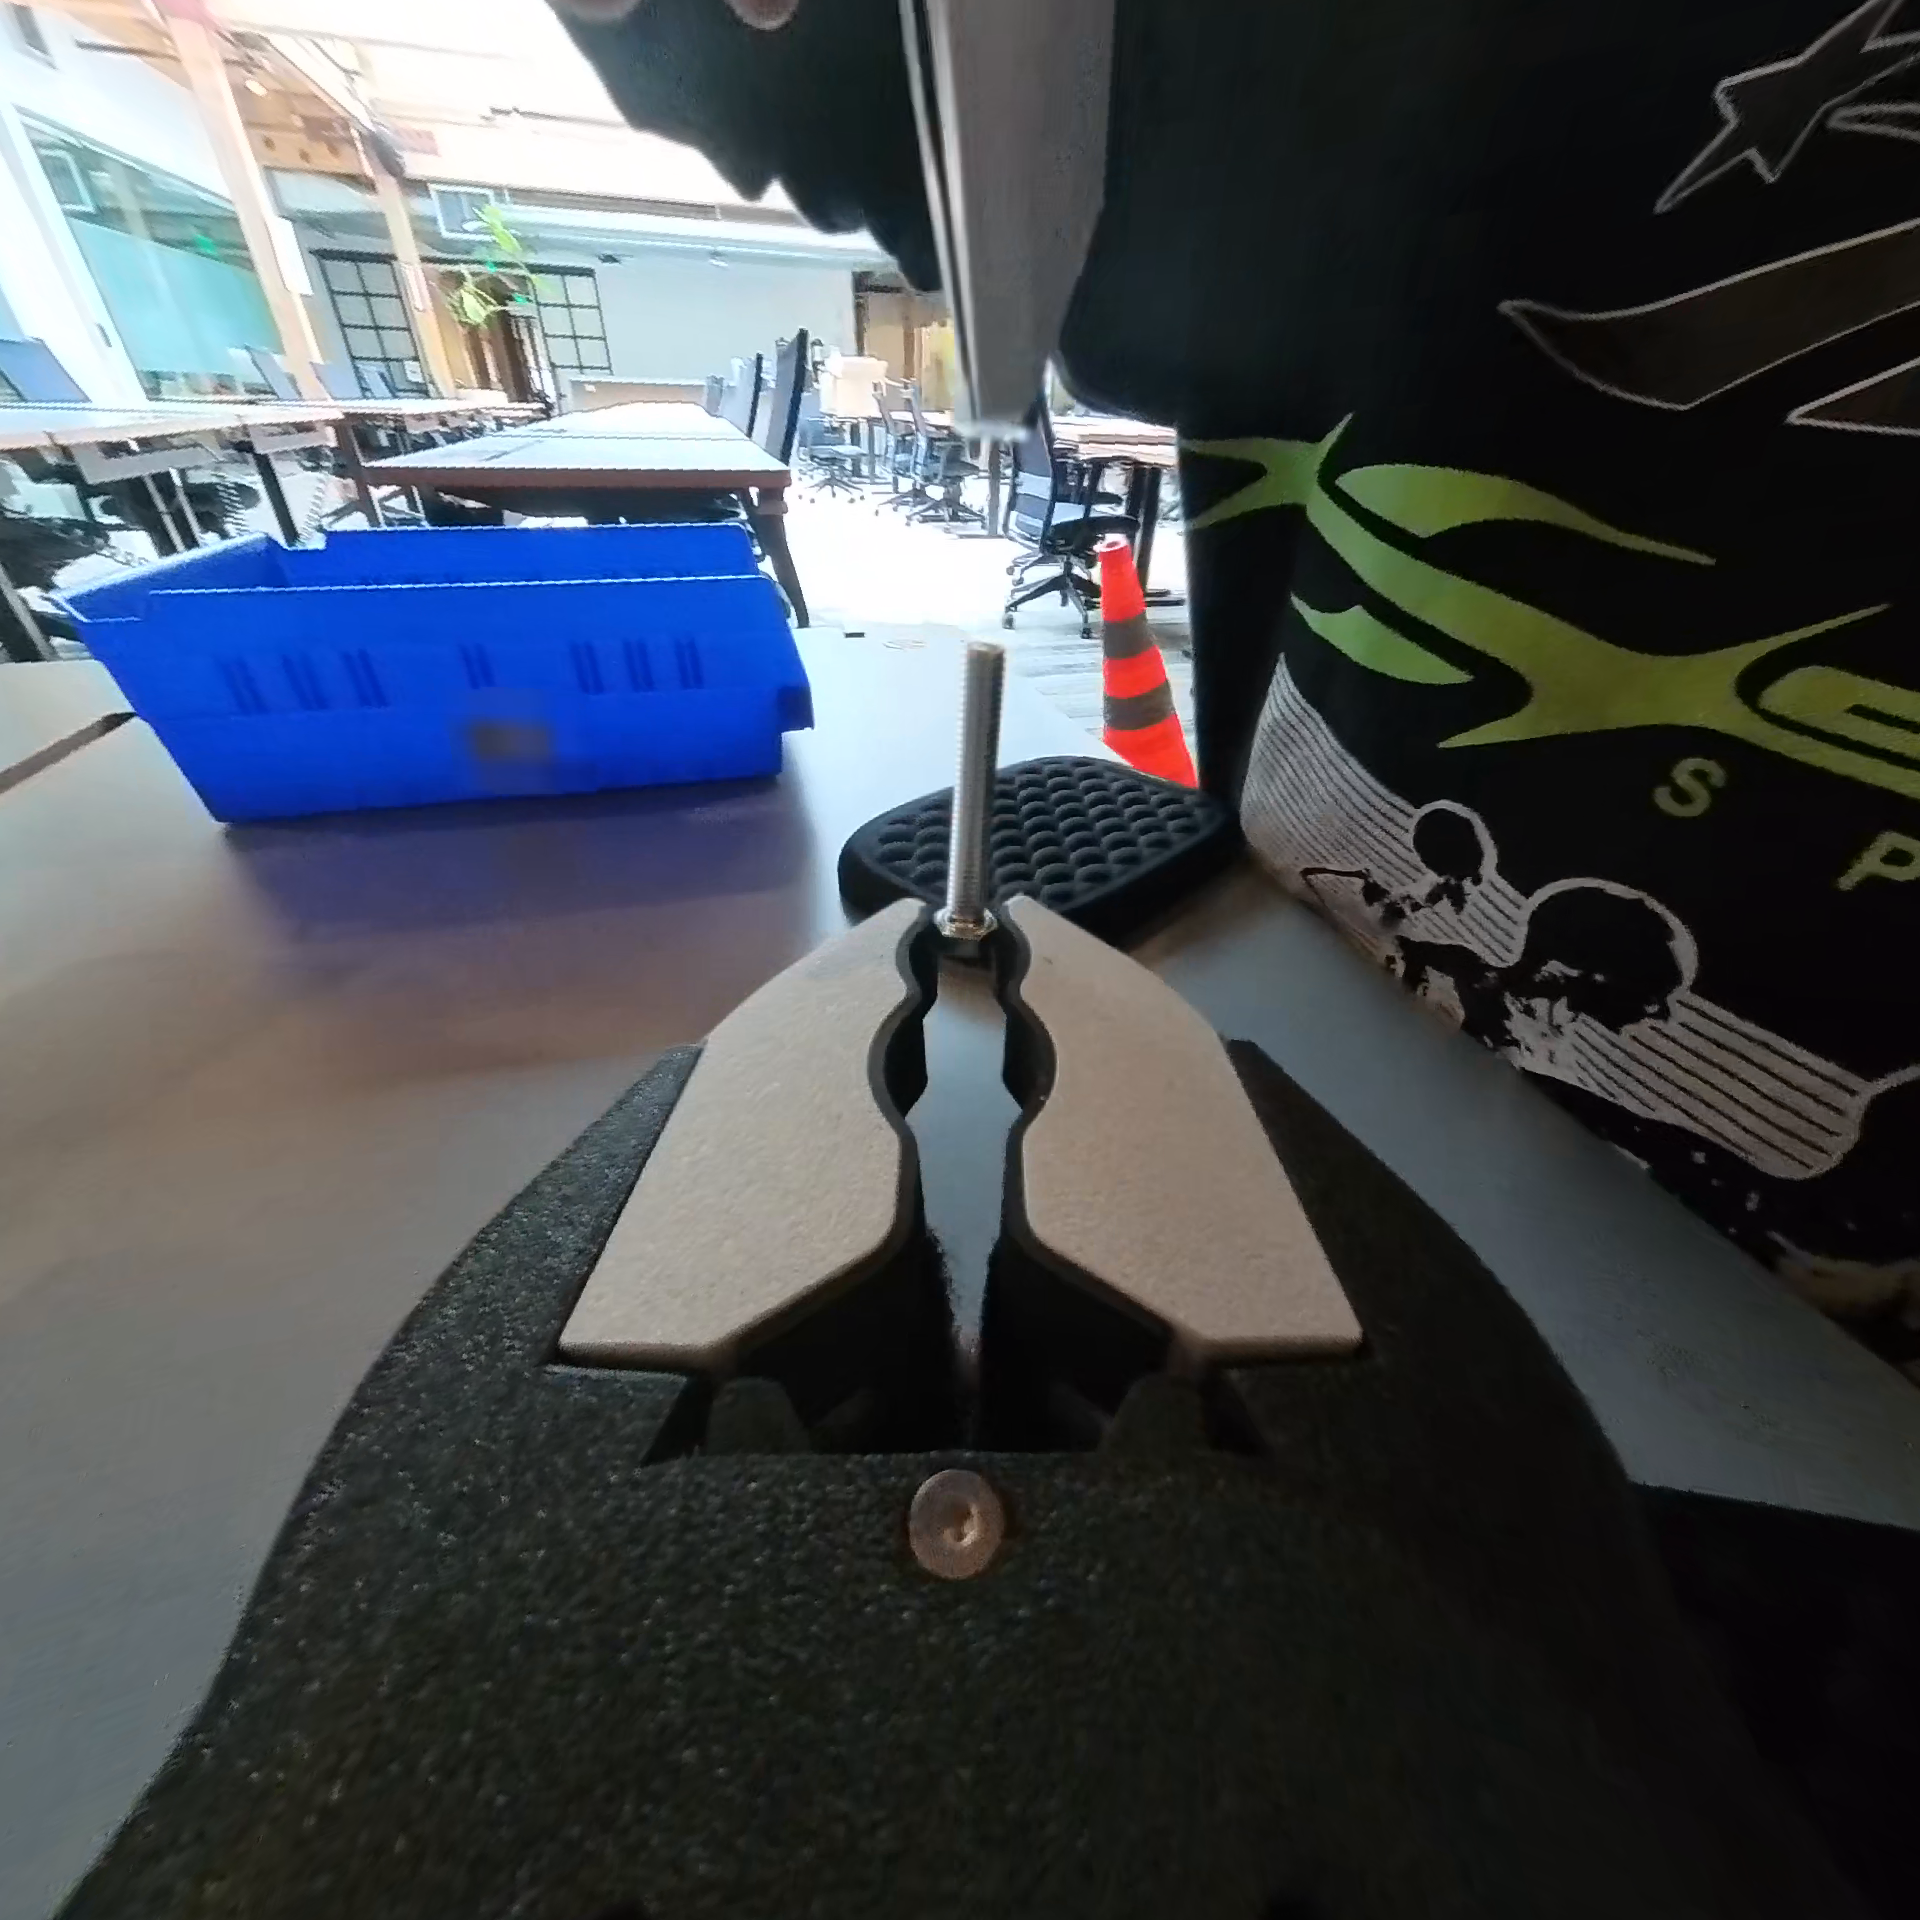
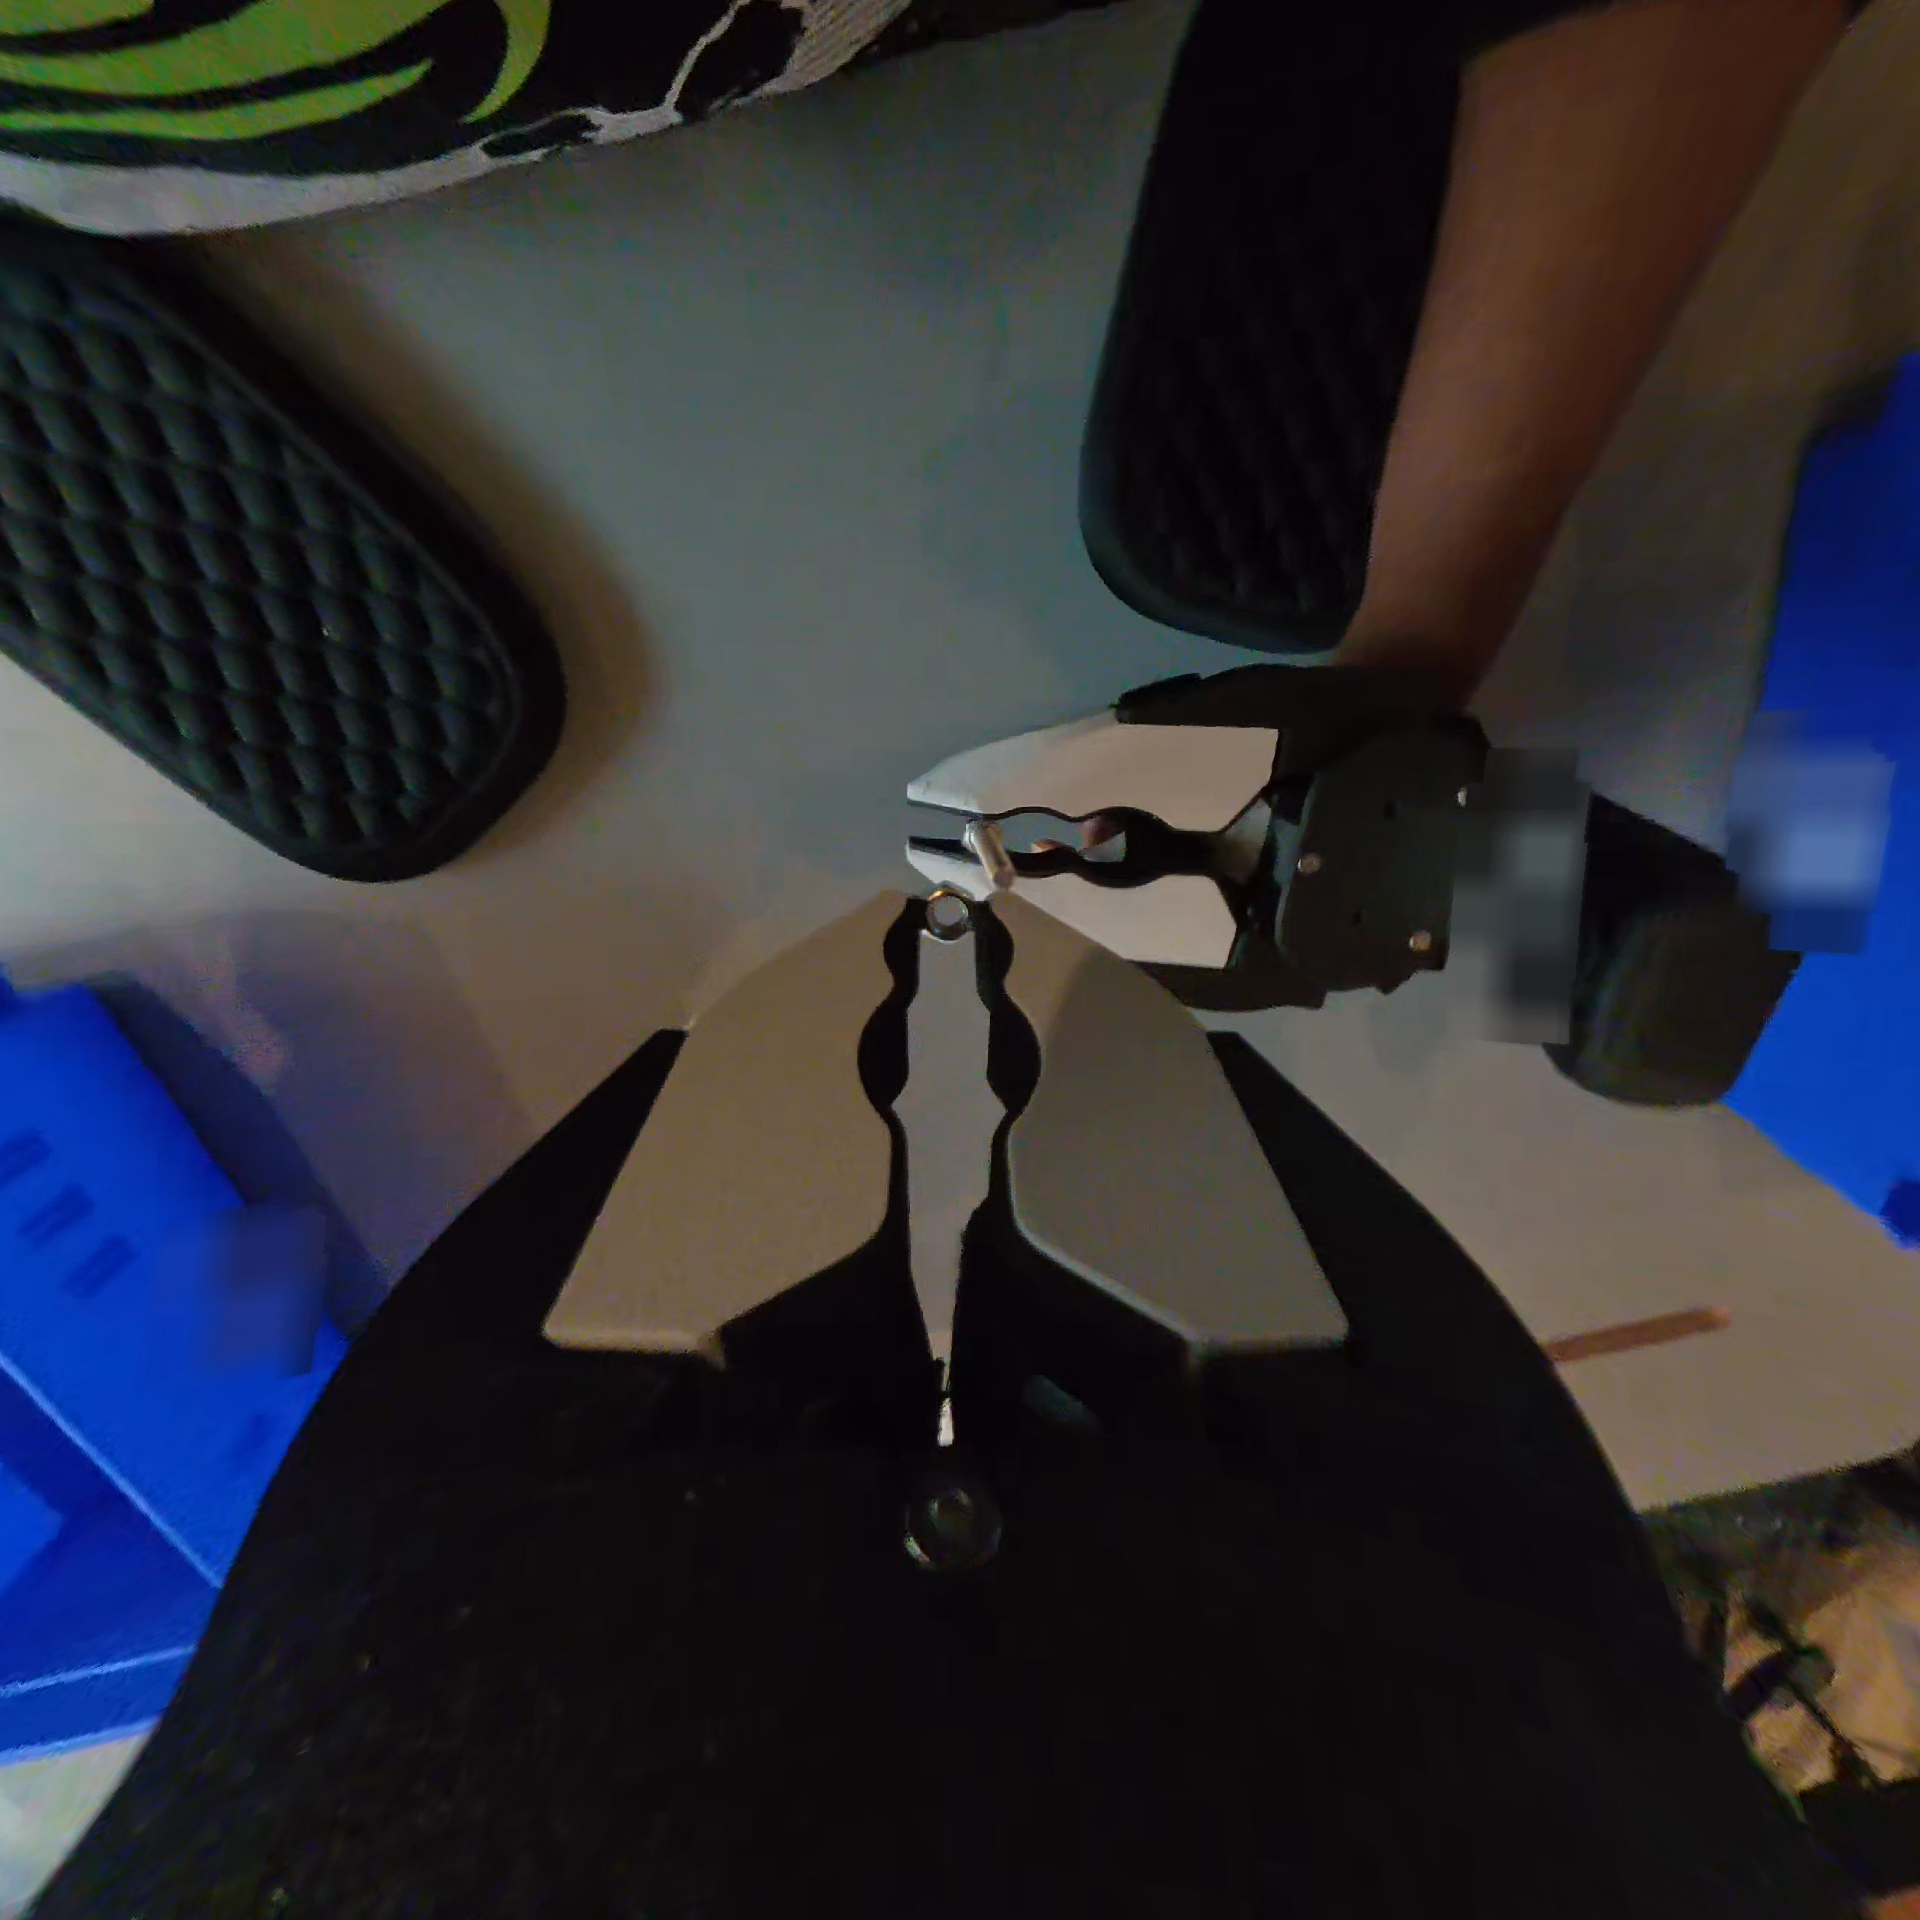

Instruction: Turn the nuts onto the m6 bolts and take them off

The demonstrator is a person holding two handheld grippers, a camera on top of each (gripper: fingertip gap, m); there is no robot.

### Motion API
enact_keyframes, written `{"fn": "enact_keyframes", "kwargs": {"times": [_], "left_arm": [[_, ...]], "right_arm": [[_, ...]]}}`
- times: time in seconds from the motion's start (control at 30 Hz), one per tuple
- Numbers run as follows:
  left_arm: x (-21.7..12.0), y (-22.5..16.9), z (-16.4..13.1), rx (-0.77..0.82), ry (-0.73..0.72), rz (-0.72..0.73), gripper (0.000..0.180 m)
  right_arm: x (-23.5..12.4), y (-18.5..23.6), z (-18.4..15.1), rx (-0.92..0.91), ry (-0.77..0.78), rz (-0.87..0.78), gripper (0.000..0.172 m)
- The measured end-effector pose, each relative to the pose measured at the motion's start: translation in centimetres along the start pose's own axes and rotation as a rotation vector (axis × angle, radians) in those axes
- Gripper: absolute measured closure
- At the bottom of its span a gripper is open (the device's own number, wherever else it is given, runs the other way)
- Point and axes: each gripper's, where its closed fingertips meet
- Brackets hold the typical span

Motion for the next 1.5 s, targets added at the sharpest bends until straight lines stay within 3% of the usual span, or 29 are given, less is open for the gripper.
{"fn": "enact_keyframes", "kwargs": {"times": [0.5, 1.03, 1.17, 1.5], "left_arm": [[0.2, -0.2, -0.4, -0.026, 0.036, -0.029, 0.171], [-0.1, 0.0, 0.0, -0.035, 0.002, -0.02, 0.171], [-0.3, 0.6, 0.4, -0.045, -0.031, 0.015, 0.171], [-0.8, 2.4, 1.1, -0.048, -0.093, 0.17, 0.171]], "right_arm": [[2.4, -0.6, -0.4, -0.105, -0.041, 0.134, 0.162], [2.4, -0.9, -0.9, -0.077, -0.025, 0.106, 0.162], [2.2, -1.1, -1.4, 0.075, 0.005, 0.076, 0.162], [1.9, -1.4, -3.3, 0.696, 0.104, -0.089, 0.162]]}}
Point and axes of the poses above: each gripper's, where its closed fingertips meet, x out along the fingers, z out of its top, y = z × x across the jaws, and after that the axes turned 14 degrees about -x, right-handed
